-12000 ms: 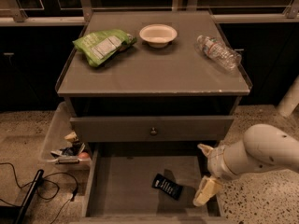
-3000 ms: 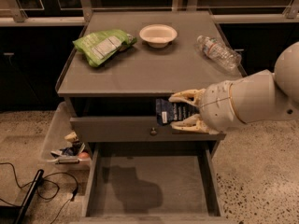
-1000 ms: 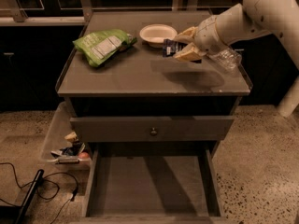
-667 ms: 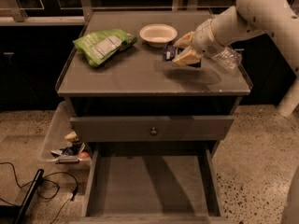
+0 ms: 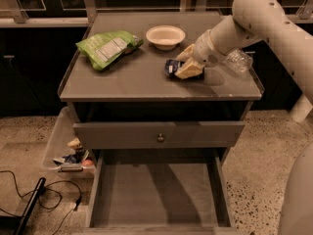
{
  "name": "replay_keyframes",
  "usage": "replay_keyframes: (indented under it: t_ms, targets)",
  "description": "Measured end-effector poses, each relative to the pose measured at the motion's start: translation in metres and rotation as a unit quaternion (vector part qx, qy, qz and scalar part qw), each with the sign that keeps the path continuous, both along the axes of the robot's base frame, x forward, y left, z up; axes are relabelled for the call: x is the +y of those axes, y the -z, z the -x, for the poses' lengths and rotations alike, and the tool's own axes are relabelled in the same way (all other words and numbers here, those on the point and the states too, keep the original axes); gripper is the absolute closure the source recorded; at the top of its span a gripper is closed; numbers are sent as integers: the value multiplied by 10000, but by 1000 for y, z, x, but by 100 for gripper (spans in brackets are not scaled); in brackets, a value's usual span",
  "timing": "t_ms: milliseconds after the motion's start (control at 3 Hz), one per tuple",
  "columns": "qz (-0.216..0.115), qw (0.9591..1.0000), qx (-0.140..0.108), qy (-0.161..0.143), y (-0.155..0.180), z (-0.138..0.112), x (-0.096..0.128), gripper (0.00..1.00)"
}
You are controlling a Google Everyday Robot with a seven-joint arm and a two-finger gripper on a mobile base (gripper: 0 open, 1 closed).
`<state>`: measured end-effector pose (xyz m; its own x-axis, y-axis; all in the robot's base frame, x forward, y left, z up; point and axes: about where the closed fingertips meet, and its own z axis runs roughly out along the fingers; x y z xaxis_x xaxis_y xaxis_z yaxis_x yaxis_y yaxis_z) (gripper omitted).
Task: Pick rxbar blueberry from middle drawer and place on counter
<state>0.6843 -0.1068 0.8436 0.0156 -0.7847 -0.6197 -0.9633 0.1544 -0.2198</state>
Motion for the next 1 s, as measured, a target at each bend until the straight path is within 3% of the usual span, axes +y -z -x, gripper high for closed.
replay_keyframes:
  t_ms: [1000]
  targets:
    - [0, 10000, 0, 0, 0, 0, 0, 13]
